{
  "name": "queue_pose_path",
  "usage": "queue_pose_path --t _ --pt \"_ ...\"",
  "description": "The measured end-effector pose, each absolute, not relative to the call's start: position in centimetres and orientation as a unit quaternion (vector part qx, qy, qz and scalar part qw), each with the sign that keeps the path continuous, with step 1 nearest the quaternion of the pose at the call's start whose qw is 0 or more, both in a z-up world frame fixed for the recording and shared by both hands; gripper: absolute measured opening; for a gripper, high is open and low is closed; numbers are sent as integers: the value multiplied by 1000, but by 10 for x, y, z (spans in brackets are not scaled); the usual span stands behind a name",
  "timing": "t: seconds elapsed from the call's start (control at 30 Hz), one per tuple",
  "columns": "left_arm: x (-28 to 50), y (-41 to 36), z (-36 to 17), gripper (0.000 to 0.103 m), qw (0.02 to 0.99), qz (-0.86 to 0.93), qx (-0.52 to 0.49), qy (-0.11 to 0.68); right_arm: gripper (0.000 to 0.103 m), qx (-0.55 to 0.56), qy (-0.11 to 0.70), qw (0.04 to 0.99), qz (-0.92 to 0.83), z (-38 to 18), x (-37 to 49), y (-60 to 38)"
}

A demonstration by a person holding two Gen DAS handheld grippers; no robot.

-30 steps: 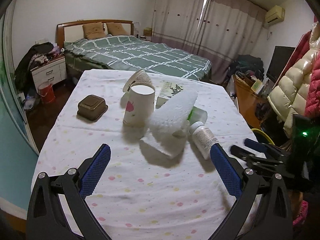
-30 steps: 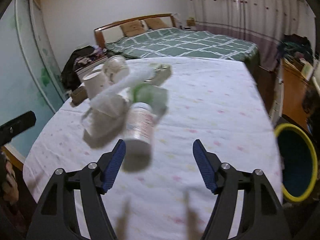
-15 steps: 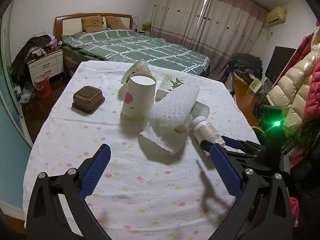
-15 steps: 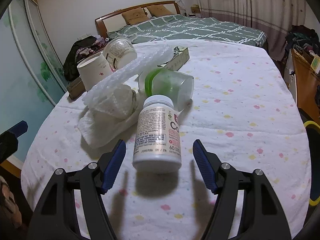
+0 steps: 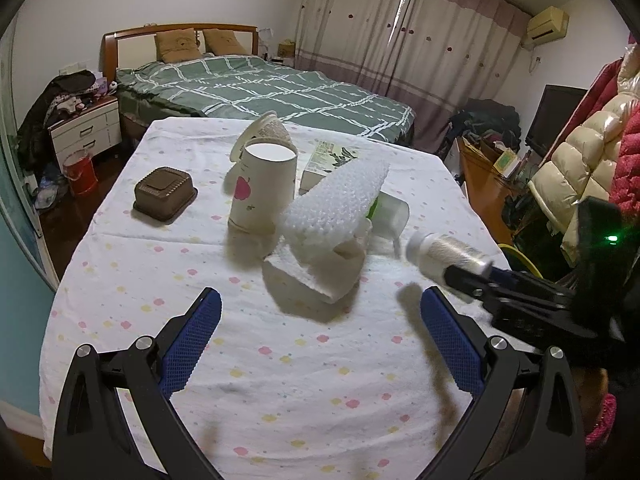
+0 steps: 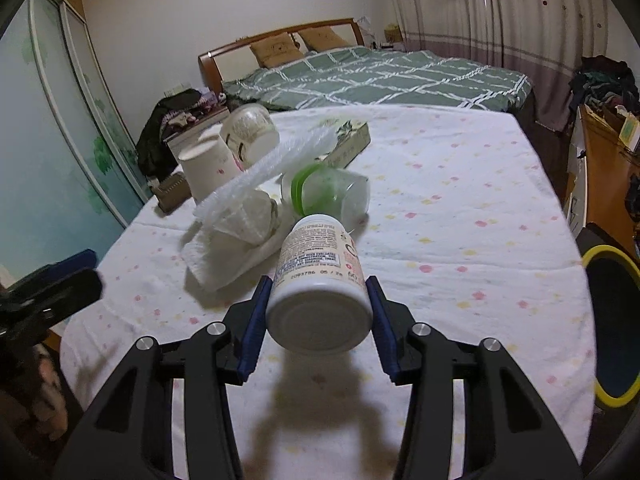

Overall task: Collect trash
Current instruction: 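Carry the pill bottle over the yellow bin and open the right gripper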

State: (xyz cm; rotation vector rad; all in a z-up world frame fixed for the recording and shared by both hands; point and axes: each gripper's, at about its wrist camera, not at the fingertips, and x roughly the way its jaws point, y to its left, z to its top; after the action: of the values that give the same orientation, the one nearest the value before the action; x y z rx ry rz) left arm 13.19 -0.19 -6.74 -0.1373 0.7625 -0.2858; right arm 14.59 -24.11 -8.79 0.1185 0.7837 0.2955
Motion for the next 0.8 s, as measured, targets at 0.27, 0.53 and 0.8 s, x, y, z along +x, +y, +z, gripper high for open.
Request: queue_pose_path --t 0.27,0.53,0.8 --pt "129 -11 -68 98 914 -148 -57 373 45 69 369 918 128 -79 122 -270" --pt "130 -20 -69 98 912 -150 -51 379 45 100 357 928 44 -76 112 -340" --pt "134 -36 -70 98 910 -155 -40 383 45 136 350 923 -85 -86 106 -441"
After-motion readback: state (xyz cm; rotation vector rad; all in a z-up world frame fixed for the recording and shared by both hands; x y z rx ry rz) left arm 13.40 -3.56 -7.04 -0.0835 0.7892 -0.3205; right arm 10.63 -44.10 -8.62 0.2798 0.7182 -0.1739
